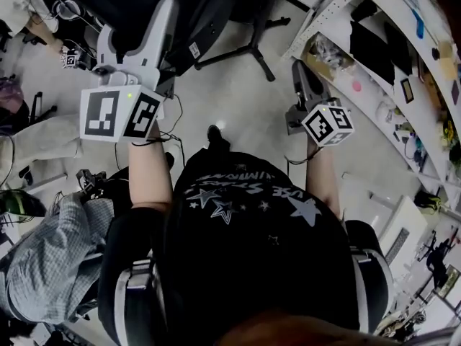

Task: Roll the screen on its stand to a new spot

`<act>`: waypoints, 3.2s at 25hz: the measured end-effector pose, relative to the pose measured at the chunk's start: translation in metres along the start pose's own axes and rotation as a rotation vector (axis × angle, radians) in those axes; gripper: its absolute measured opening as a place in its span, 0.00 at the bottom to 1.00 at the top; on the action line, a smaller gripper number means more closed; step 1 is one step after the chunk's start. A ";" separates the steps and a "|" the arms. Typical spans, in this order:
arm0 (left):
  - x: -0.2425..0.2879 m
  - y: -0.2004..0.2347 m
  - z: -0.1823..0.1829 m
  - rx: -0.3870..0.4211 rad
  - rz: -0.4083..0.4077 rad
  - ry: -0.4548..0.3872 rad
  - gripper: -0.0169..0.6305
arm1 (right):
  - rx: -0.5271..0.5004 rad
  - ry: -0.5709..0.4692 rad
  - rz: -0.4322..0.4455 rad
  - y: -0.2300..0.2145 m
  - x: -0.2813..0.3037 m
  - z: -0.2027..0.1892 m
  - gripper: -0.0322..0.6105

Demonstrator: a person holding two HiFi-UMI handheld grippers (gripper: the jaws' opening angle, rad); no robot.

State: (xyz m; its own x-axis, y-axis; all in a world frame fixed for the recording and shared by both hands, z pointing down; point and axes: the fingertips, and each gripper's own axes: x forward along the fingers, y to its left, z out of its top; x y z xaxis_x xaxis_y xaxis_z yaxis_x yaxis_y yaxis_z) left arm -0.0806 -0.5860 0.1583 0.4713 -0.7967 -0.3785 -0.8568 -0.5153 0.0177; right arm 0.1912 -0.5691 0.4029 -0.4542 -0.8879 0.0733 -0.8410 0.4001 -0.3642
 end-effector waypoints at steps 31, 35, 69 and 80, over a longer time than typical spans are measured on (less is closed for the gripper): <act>-0.122 -0.129 0.029 -0.002 0.024 0.019 0.35 | -0.070 -0.072 0.166 0.082 -0.153 -0.002 0.06; -0.144 -0.135 0.039 0.004 0.016 0.017 0.35 | -0.070 -0.100 0.159 0.097 -0.163 -0.002 0.06; -0.347 -0.179 0.116 -0.011 -0.069 -0.069 0.36 | -0.095 -0.090 0.083 0.269 -0.288 -0.083 0.06; -0.435 -0.188 0.134 -0.049 -0.035 -0.127 0.35 | -0.127 -0.091 0.118 0.308 -0.336 -0.107 0.06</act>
State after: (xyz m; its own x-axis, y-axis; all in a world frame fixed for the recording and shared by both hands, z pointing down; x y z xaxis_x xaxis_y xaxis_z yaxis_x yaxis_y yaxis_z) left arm -0.1522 -0.1004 0.1954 0.4675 -0.7332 -0.4938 -0.8276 -0.5593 0.0469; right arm 0.0526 -0.1234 0.3657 -0.5285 -0.8475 -0.0496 -0.8163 0.5234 -0.2445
